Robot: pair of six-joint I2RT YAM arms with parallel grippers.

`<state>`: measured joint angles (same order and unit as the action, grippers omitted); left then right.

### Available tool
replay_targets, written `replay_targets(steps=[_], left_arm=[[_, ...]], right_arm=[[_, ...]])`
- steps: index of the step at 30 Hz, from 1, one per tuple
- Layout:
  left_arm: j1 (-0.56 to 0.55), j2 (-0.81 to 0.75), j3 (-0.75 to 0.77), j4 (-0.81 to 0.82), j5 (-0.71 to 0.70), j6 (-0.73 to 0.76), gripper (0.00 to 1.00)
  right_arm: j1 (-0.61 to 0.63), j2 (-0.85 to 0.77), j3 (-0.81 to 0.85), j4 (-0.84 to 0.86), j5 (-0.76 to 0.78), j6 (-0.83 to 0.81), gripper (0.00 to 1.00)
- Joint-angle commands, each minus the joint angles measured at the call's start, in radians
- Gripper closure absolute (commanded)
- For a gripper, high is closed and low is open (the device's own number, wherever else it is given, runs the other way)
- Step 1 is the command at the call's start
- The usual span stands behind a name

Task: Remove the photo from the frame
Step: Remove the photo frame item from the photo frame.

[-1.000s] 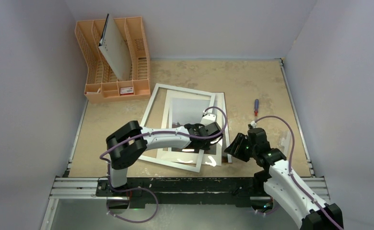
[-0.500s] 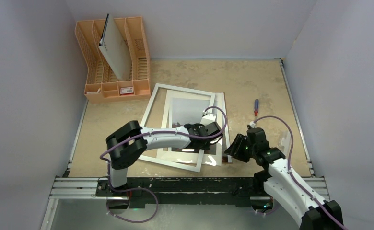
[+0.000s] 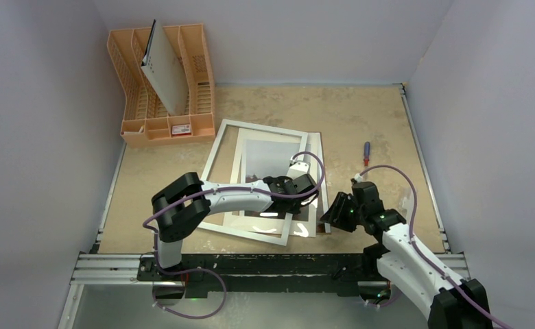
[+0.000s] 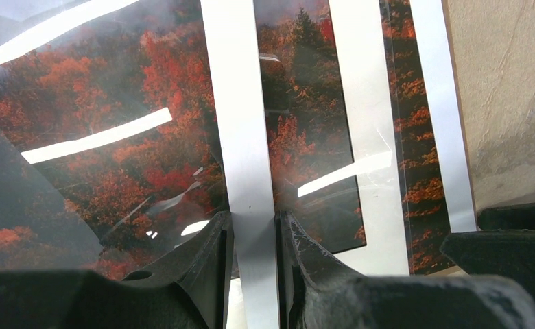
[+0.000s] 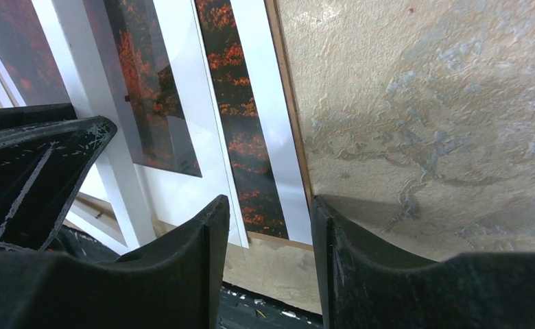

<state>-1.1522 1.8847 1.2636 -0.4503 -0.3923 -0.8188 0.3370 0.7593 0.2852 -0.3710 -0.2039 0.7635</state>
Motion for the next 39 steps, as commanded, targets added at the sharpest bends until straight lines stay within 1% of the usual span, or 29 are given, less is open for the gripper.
replay_targets(steps=[1, 3, 5, 16, 21, 26, 32, 39], left_arm=[[0.005, -0.031, 0.006, 0.045, 0.000, 0.021, 1.00], [0.005, -0.029, 0.006, 0.047, 0.002, 0.023, 1.00], [0.005, -0.025, 0.008, 0.048, 0.005, 0.025, 1.00], [0.005, -0.011, 0.006, 0.056, 0.015, 0.028, 1.00], [0.009, -0.004, 0.002, 0.066, 0.022, 0.030, 1.00], [0.018, 0.004, -0.007, 0.084, 0.037, 0.030, 1.00], [0.025, 0.010, -0.016, 0.107, 0.054, 0.032, 1.00], [0.026, 0.020, -0.020, 0.116, 0.064, 0.032, 1.00]], right_arm=[[-0.001, 0.009, 0.003, 0.032, -0.054, -0.022, 0.54], [-0.002, 0.008, 0.002, 0.036, -0.060, -0.020, 0.57], [-0.001, 0.004, 0.006, 0.032, -0.062, -0.020, 0.58], [-0.002, -0.004, 0.000, 0.005, -0.060, -0.012, 0.56], [-0.002, -0.036, -0.012, -0.023, -0.055, -0.006, 0.54], [-0.001, -0.070, -0.022, -0.054, -0.070, -0.002, 0.54], [-0.002, -0.085, -0.033, -0.059, -0.124, -0.004, 0.55], [0.000, -0.091, -0.048, -0.075, -0.106, -0.001, 0.55]])
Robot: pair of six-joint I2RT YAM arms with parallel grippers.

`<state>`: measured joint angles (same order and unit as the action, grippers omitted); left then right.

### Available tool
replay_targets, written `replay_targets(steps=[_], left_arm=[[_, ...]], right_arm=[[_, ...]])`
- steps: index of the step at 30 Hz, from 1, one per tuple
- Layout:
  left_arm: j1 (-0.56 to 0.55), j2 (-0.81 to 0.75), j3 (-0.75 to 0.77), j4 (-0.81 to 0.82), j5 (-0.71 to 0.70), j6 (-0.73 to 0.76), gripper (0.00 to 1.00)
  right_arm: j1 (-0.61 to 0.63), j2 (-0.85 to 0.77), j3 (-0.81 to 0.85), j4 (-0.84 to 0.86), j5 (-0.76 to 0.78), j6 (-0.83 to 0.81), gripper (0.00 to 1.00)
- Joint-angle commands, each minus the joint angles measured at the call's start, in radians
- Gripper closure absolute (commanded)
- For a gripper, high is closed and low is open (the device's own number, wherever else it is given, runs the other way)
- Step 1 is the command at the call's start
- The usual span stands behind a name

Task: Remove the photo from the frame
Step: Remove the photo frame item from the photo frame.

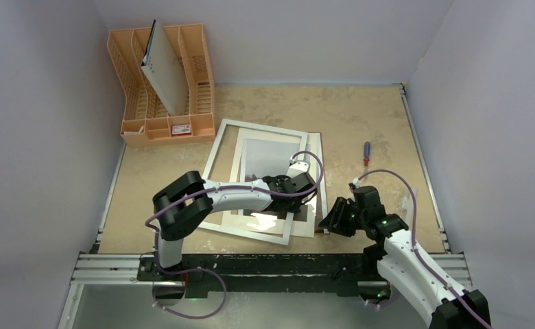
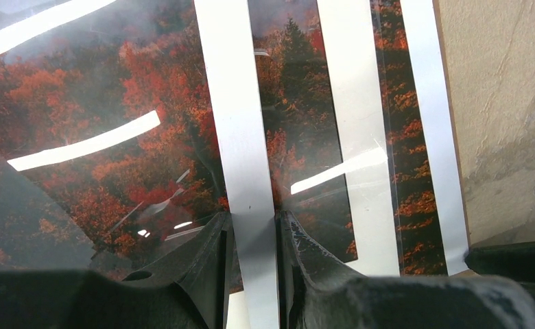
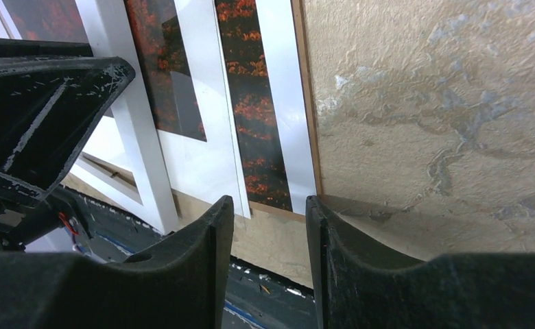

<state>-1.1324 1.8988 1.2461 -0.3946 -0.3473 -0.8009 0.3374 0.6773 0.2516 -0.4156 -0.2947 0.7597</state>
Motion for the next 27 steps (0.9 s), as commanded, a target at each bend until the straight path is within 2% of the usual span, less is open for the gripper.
replay_targets(steps=[1, 9, 19, 27], left_arm=[[0.006, 0.008, -0.002, 0.060, 0.019, 0.014, 1.00], [0.009, 0.011, -0.004, 0.063, 0.022, 0.016, 1.00], [0.010, 0.008, -0.005, 0.069, 0.027, 0.018, 1.00], [0.010, 0.010, -0.008, 0.075, 0.036, 0.020, 1.00]], right_arm=[[0.000, -0.012, -0.012, -0.035, -0.014, 0.003, 0.55], [-0.002, -0.058, 0.030, -0.100, -0.017, -0.003, 0.56], [-0.001, -0.043, 0.004, -0.067, -0.027, 0.004, 0.57], [-0.001, -0.017, -0.002, -0.054, 0.058, 0.015, 0.57]])
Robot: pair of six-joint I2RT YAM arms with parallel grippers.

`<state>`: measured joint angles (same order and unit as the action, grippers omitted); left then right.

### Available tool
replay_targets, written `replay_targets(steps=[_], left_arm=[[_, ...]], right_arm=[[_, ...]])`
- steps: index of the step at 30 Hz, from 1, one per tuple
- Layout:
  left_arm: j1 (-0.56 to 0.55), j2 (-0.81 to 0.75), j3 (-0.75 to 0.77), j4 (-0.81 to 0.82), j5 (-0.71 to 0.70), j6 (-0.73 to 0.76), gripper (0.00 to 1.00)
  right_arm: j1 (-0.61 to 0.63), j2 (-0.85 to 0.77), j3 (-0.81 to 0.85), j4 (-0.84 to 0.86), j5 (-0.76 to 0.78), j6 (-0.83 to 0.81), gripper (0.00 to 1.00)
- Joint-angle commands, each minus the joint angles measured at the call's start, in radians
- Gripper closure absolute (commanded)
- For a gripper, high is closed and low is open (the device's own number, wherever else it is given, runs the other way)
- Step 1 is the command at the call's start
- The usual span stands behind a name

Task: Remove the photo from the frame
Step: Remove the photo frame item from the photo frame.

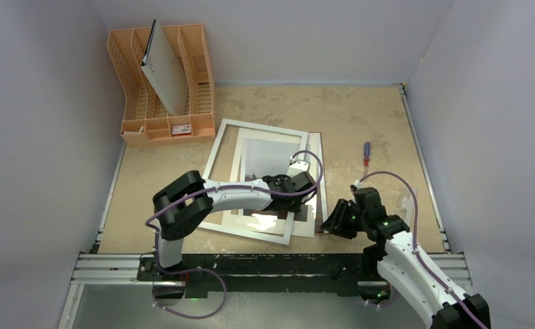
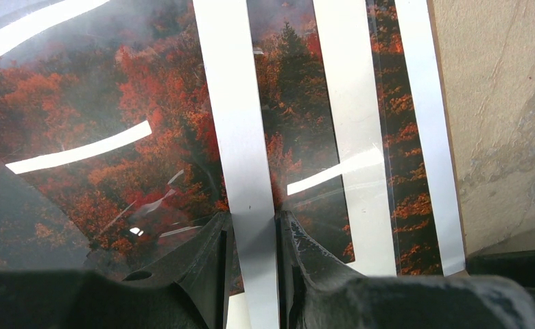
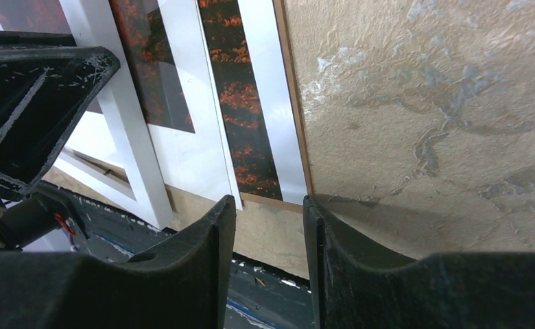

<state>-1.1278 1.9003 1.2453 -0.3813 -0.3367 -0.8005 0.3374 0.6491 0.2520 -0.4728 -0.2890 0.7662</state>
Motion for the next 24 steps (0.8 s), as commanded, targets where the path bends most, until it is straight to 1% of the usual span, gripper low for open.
replay_targets(steps=[1, 8, 14, 20, 24], left_arm=[[0.005, 0.008, -0.007, 0.062, 0.025, 0.021, 1.00], [0.005, 0.015, -0.008, 0.071, 0.034, 0.020, 1.00], [0.005, 0.021, -0.012, 0.081, 0.048, 0.018, 1.00], [0.006, 0.008, -0.035, 0.098, 0.052, 0.018, 1.00], [0.008, 0.000, -0.051, 0.113, 0.054, 0.020, 1.00]], right_arm=[[-0.001, 0.010, -0.004, 0.004, 0.059, 0.011, 0.57], [-0.002, 0.019, -0.034, 0.067, 0.048, 0.042, 0.57], [-0.001, 0.068, -0.040, 0.133, 0.016, 0.046, 0.57], [-0.001, 0.068, -0.032, 0.117, 0.063, 0.054, 0.57], [-0.001, 0.061, -0.024, 0.102, 0.066, 0.047, 0.57]])
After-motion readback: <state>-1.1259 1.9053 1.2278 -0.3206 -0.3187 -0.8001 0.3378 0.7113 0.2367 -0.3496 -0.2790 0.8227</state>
